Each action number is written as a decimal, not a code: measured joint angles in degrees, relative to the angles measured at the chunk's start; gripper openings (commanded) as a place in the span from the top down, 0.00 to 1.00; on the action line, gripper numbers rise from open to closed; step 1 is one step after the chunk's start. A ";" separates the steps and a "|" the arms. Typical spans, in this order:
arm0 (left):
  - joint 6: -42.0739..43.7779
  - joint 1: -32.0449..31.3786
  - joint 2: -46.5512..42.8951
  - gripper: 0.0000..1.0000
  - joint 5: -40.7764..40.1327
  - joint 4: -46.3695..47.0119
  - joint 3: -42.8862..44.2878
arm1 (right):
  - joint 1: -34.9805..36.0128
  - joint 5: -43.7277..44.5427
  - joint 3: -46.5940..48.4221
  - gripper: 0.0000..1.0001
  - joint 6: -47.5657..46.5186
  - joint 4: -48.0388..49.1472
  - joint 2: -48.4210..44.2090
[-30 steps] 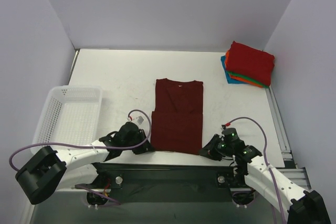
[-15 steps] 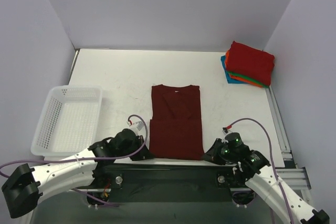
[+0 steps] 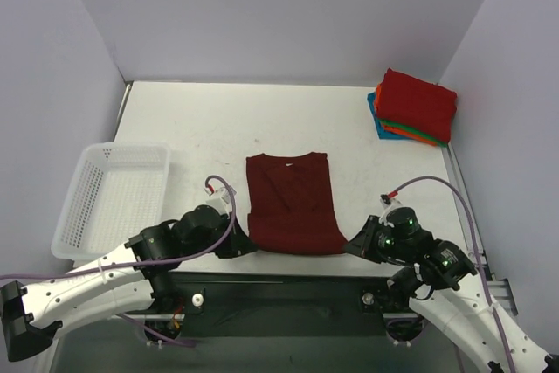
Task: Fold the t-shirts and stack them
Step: Fold the long partially folded tshirt into a neat square
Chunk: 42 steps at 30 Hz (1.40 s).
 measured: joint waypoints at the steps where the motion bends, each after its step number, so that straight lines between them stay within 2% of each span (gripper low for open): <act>1: 0.28 0.72 0.85 1.00 -0.11 -0.55 1.57 | 0.00 0.83 1.40 1.00 -0.52 -0.04 2.19; 9: 4.24 14.08 11.82 1.00 4.52 -0.07 10.49 | -1.97 3.74 13.27 1.00 -5.03 2.82 19.21; 18: 8.68 29.42 26.91 1.00 14.45 4.07 20.50 | -15.10 -3.32 28.79 1.00 -10.05 10.45 45.24; 25: 9.99 38.97 44.59 1.00 21.27 10.56 30.12 | -19.82 -8.85 45.53 1.00 -12.09 14.36 66.05; 34: 11.39 44.57 72.22 1.00 28.44 18.36 47.39 | -23.91 -13.60 64.17 0.99 -12.68 18.69 93.22; 36: 11.41 45.46 76.43 0.87 29.88 19.52 49.83 | -24.61 -14.64 68.19 0.94 -12.70 19.08 98.40; 37: 11.26 45.79 77.66 0.77 30.60 20.24 50.58 | -24.92 -15.15 70.18 0.86 -12.68 18.95 100.63; 38: 11.41 46.29 79.14 0.57 31.21 20.87 50.99 | -25.22 -15.52 71.97 0.79 -12.63 19.15 102.62; 39: 11.52 46.75 80.30 0.48 32.04 21.99 51.49 | -25.53 -15.85 73.57 0.72 -12.59 19.32 104.43; 40: 11.23 47.23 81.31 0.43 32.74 22.80 52.09 | -25.81 -16.02 74.95 0.67 -12.59 19.43 105.88; 41: 10.91 47.74 82.12 0.40 33.29 23.47 52.78 | -26.12 -16.24 76.08 0.55 -12.76 19.50 107.10; 42: 10.84 48.28 82.75 0.35 33.70 24.37 53.42 | -26.43 -16.35 76.74 0.49 -12.76 19.67 107.89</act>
